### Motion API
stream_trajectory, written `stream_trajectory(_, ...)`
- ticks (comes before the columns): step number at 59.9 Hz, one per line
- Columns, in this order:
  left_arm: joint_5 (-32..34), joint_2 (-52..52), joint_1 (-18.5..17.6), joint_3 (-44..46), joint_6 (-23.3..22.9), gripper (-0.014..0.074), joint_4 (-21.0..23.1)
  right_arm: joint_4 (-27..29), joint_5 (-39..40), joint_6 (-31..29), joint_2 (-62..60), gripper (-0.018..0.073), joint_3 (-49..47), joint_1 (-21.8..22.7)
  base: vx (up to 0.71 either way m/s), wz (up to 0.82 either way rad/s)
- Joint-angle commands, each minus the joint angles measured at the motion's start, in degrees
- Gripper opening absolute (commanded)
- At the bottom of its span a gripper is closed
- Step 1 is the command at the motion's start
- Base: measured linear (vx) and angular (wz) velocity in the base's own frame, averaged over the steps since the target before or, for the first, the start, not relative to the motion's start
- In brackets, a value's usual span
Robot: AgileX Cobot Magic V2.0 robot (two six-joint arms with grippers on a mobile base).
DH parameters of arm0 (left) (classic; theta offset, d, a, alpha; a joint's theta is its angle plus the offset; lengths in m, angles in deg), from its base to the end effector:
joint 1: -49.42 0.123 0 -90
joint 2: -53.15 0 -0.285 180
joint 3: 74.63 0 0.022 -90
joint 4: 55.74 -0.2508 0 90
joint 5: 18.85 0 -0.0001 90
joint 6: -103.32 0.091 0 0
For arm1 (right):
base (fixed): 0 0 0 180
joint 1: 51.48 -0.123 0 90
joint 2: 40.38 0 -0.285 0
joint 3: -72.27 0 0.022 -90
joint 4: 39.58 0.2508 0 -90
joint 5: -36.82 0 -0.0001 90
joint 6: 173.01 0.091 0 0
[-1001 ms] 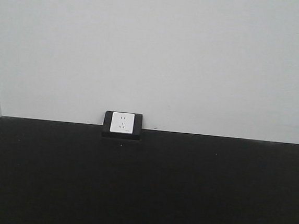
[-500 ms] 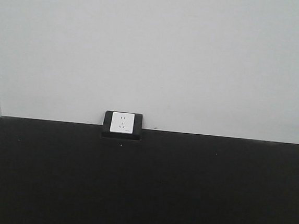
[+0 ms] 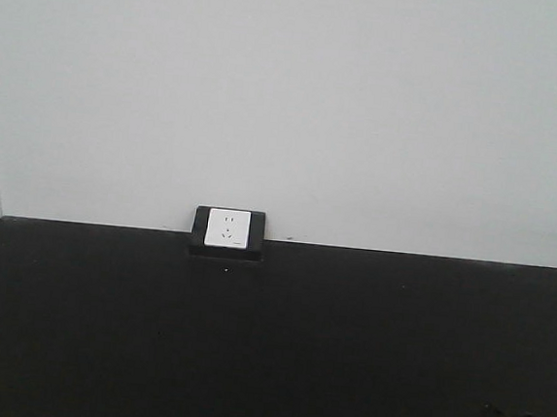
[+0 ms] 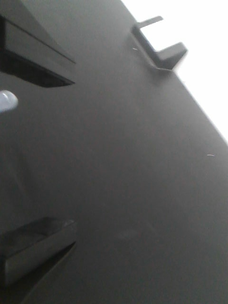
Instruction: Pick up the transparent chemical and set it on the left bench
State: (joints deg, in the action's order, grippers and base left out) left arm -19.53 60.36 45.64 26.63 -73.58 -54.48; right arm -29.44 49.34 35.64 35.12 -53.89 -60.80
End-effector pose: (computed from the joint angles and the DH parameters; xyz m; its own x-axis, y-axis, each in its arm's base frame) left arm 0.0566 -0.0038 0.2037 0.0608 0.0282 -0.9978 0.0643 0.9974 0.0321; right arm 0.2152 0.0318 0.2156 -0.4304 0.5605 -0.7075 0.1790 0.8213 0.5417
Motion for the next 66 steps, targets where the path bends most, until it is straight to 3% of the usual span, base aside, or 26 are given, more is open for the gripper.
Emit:
stream_trajectory(1,4.49,-1.10,-0.10,-0.93,-0.45,-0.0003,0.04,-4.89,8.58,5.12,2.09,0.0600,-1.91,-2.76,0.00,0.00)
stream_trajectory(15,4.49,-1.10,-0.10,-0.93,-0.45,-0.0003,0.04,-7.83,15.79,12.74,9.56,0.0575,-1.91,-5.88,0.00,0.00)
stream_trajectory(28,4.49,-1.10,-0.10,-0.93,-0.45,-0.0003,0.04,-17.17,20.86,19.59,14.42,0.0547,-1.91,-6.55,0.00,0.00)
stream_trajectory(34,4.49,-1.10,-0.10,-0.93,-0.45,-0.0003,0.04,-17.78,21.09,21.16,14.75,0.0459,-1.91,-6.55,0.00,0.00)
stream_trajectory(46,4.49,-1.10,-0.10,-0.93,-0.45,-0.0003,0.04,-18.33,21.14,21.10,14.75,0.0076,-1.91,-6.55,0.00,0.00)
stream_trajectory(50,4.49,-1.10,-0.10,-0.93,-0.45,-0.0003,0.04,-19.32,21.39,20.90,14.75,-0.0015,-1.91,-6.55,0.00,0.00)
stream_trajectory(66,4.49,-1.10,-0.10,-0.93,-0.45,-0.0003,0.04,-21.09,25.03,13.25,13.19,-0.0004,-1.91,-6.55,0.00,0.00)
